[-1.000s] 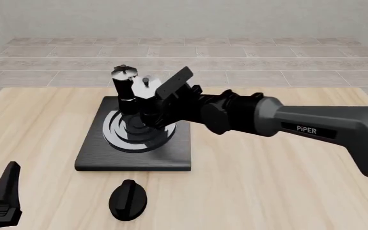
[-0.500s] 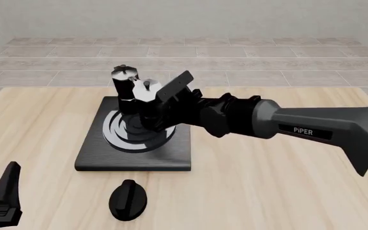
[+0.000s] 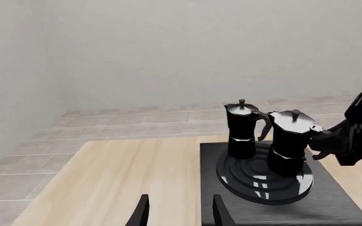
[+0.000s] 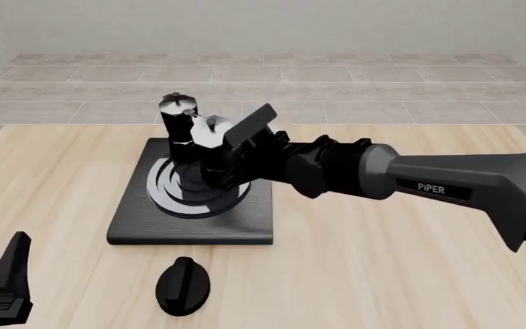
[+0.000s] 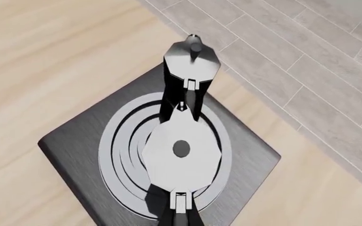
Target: Put both moka pots on the stove.
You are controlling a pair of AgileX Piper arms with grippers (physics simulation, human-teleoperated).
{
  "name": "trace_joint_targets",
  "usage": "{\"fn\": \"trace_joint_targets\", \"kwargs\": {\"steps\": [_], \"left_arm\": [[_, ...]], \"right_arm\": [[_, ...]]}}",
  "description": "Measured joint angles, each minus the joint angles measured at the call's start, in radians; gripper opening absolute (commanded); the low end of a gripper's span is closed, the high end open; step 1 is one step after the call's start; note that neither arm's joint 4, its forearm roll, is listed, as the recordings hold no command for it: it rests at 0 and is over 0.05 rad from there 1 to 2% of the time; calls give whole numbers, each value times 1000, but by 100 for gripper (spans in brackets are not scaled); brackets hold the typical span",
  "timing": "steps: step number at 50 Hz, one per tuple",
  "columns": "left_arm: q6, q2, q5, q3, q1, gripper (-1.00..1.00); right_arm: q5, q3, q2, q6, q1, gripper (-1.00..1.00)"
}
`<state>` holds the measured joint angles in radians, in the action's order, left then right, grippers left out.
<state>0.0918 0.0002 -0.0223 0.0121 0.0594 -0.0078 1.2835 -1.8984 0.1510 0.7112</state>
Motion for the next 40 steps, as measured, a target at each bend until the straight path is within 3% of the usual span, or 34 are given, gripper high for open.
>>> {"fn": "trace_joint_targets", "kwargs": {"steps": [14, 15, 40], "left_arm": [[1, 0, -2, -2, -1, 100], [1, 0, -2, -2, -1, 100], [3, 0, -4, -3, -1, 100]], "right_arm": [[-5, -4, -14, -12, 1, -100], [-6, -4, -14, -12, 1, 100], [-12, -3, -18, -17, 3, 100]]}}
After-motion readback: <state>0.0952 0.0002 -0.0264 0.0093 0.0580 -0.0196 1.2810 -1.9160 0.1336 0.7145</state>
